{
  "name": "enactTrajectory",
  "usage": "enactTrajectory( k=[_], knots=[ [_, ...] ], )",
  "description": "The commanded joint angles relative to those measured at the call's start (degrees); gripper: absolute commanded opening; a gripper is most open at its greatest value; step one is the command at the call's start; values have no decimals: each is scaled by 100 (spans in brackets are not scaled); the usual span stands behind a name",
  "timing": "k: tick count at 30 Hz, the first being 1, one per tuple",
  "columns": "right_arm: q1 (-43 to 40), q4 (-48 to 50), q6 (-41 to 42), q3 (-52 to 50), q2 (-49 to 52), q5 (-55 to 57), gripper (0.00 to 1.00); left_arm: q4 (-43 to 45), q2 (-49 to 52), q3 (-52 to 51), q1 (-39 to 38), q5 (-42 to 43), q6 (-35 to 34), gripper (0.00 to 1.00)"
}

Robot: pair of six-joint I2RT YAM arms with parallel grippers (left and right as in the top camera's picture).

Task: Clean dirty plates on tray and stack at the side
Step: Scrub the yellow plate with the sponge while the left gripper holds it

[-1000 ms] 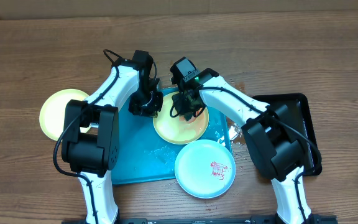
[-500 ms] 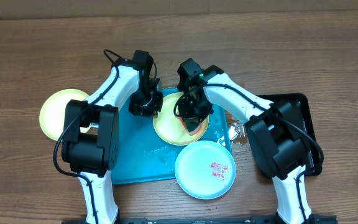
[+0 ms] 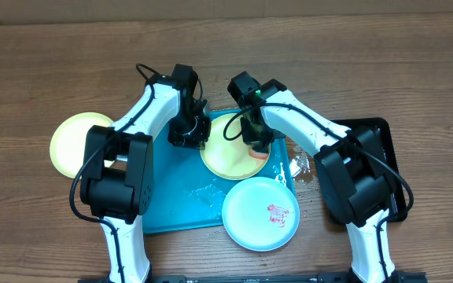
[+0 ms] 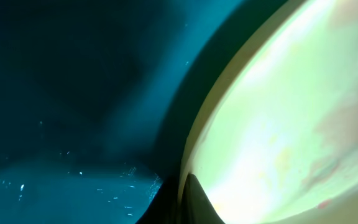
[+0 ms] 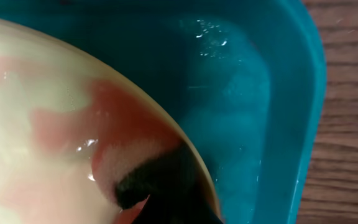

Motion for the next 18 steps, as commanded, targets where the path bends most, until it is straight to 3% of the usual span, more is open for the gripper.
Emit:
enactTrajectory(
  k=[1,12,18],
  knots=[
    [-348,116,273,-264,350,1565,4,-70,210,-96,90,-501,162,5],
    [-203,916,28,-59,350,859,4,-90,210,-96,87,-501,173,5],
    [-81,584,-205,540,284,188,4,-92,210,-96,90,-501,173,5]
  ],
)
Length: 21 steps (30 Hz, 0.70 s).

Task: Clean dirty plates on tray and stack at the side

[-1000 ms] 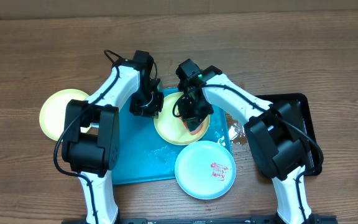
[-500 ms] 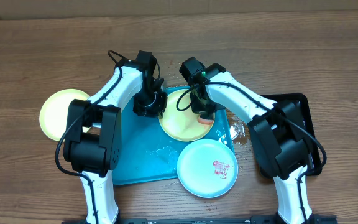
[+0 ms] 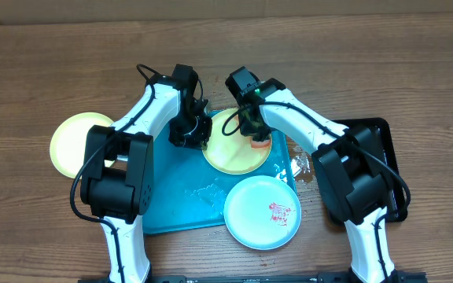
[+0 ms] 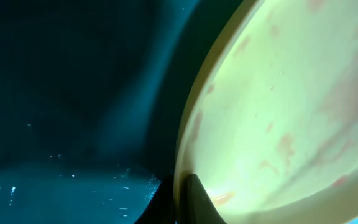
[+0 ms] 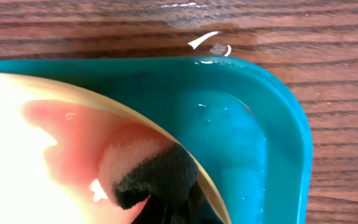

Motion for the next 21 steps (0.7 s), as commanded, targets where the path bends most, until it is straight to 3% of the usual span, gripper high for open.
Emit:
enactTrajectory(
  k=[1,11,21],
  knots=[
    [-68,-39,-116,433,120,-90,4,-76,201,-96,96,-632,177,5],
    [-245,-1738,658,1471,-778,133,4,-70,201,-96,96,-629,155,4],
    [-857,-3512,1504,1497,-1388,321,4,-42,-107,68,96,-632,44,4]
  ],
)
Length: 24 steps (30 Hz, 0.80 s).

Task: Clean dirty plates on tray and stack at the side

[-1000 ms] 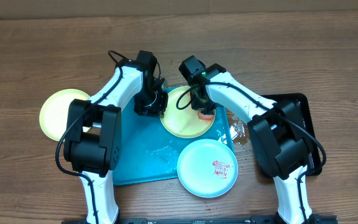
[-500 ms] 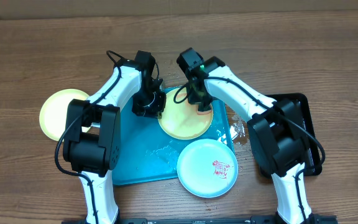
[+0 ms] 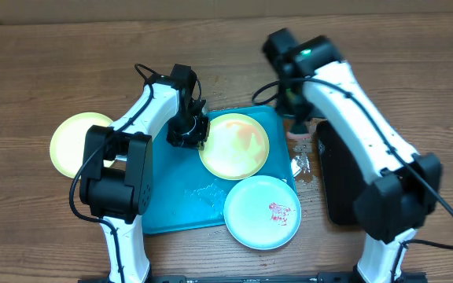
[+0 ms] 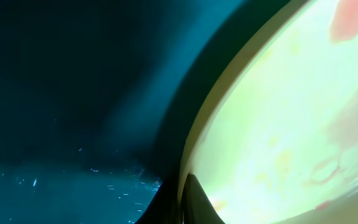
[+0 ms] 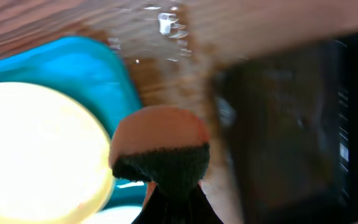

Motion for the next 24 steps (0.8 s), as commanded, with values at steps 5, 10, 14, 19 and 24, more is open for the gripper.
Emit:
enactTrajectory(
  k=[5,10,14,19,24],
  knots=[
    [-245,-168,411,-44,-96,72,4,-90,-833,313,61,-658,-173,5],
    [-378,-85,407,-304,-96,57,4,-321,-1810,356,59,-1038,-258,5],
    [-503,90,409,-629,-98,-9,4,-717,-2531,356,55,-1613,-306,4],
    [-616,420,407,-1156,-101,-138,4,-1172,-3185,356,13,-2767,-361,5],
    [-684,745,404,-1655,-101,-138,4,-1340,-3543,398,-278,-3866,-592,4]
  ],
)
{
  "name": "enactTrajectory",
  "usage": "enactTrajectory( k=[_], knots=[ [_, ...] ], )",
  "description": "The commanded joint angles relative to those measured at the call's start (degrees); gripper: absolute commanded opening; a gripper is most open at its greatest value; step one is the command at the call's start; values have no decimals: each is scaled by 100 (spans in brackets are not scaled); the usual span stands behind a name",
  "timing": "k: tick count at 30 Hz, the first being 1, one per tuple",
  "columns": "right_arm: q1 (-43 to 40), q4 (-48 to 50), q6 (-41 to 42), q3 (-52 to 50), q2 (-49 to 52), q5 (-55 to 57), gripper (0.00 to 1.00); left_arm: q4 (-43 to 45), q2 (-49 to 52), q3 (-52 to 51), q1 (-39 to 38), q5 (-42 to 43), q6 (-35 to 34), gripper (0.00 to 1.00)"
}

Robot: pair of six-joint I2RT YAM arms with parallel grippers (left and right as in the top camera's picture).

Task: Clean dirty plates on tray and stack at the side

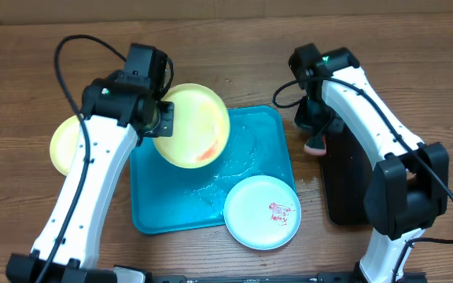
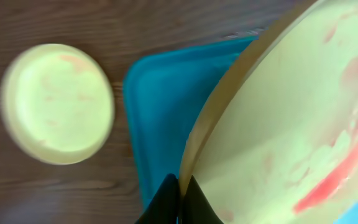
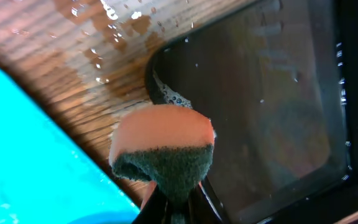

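Observation:
My left gripper (image 1: pixel 162 119) is shut on the rim of a yellow plate (image 1: pixel 191 126) with a red smear, held tilted above the left part of the teal tray (image 1: pixel 211 212). In the left wrist view the plate (image 2: pixel 284 124) fills the right side, pinched by the gripper (image 2: pixel 179 186). A second yellow plate (image 1: pixel 68 145) lies on the table at the left. A white plate (image 1: pixel 262 212) with a red stain sits at the tray's front right corner. My right gripper (image 1: pixel 316 135) is shut on a pink and green sponge (image 3: pixel 163 146) over the black tray's left edge.
A black tray (image 1: pixel 352 181) lies at the right, under the right arm. Water drops wet the wood (image 3: pixel 104 43) between the two trays. The teal tray's floor (image 1: pixel 234 157) is wet.
My left gripper has lifted the yellow plate off the teal tray and carried it left, tilted. The right gripper with the sponge has come down toward the black tray's left edge.
At first the left gripper held the yellow plate's rim in the teal tray while the right pressed the sponge on it. Then the sponge was up and off to the right. Now the plate hangs above the tray's left part, the sponge by the black tray.

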Motion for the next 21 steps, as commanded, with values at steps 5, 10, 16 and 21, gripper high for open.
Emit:
enactTrajectory(
  k=[5,10,16,21],
  knots=[
    [-55,245,46,-549,-70,-33,4,-232,-208,131,-855,-2212,-479,5],
    [-74,361,44,-667,-79,-125,4,-625,-101,131,-1849,-3814,-984,5],
    [-79,435,-22,-667,-170,-131,4,-1145,42,131,-2483,-4911,-1497,5],
    [-85,538,-149,-667,-232,-256,4,-1226,227,129,-2632,-5554,-1451,5]
  ],
)
